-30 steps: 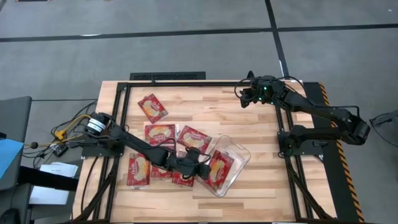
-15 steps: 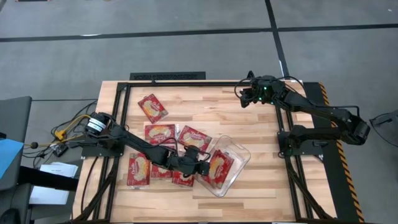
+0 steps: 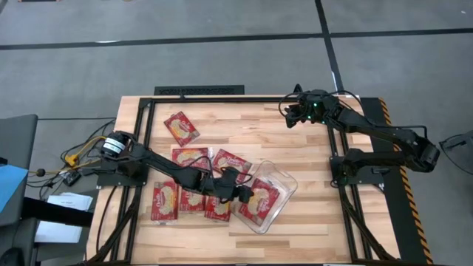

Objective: Sort popcorn bags into baskets
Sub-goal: Put the red popcorn packet into the transparent bin

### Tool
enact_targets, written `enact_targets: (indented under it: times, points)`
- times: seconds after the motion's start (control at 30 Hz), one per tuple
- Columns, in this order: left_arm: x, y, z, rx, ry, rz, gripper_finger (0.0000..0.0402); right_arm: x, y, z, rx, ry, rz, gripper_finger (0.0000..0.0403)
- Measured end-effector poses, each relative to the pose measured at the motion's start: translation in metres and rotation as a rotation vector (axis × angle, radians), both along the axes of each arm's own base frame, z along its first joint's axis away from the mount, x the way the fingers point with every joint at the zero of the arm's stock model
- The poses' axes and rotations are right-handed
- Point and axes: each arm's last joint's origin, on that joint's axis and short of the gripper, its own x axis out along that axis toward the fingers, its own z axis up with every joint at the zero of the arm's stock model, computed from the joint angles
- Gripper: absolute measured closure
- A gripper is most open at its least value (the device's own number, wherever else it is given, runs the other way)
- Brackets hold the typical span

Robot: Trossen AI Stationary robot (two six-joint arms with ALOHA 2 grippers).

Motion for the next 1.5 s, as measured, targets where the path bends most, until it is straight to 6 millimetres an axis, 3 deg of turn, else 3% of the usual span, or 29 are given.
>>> enact_targets:
  times: [0.13,0.27,0.47,0.7,0.87,1.0,1.33,1.5]
  points:
    - [-0.004,0.008,0.016,0.018,-0.017,-0.055,0.0195,0.0,0.0,0.0,-0.001,-0.002,0.0,0.0251]
    - [-0.022,0.022,0.052,0.087,-0.029,-0.095,0.0202,0.0,0.0,0.0,-0.004,0.002,0.003,0.0256]
    - [-0.084,0.056,0.1,0.262,0.13,-0.093,0.0208,0.0,0.0,0.0,-0.006,0.003,0.004,0.0253]
    - [-0.15,0.108,0.12,0.396,0.397,0.156,0.0165,0.0,0.0,0.0,-0.006,0.003,0.005,0.0228]
    - [-0.172,0.142,0.109,0.355,0.629,0.353,0.0107,0.0,0.0,0.0,-0.013,0.01,0.01,0.0198]
    - [-0.18,0.163,0.085,0.307,0.727,0.557,0.0082,0.0,0.0,0.0,-0.032,0.029,0.026,0.0175]
    - [-0.198,0.206,0.006,0.178,0.708,0.729,0.0096,0.0,-0.001,0.0,-0.056,0.049,0.041,0.0163]
    - [-0.213,0.22,-0.023,0.095,0.689,0.79,0.01,-0.001,-0.001,0.0,-0.057,0.049,0.035,0.0163]
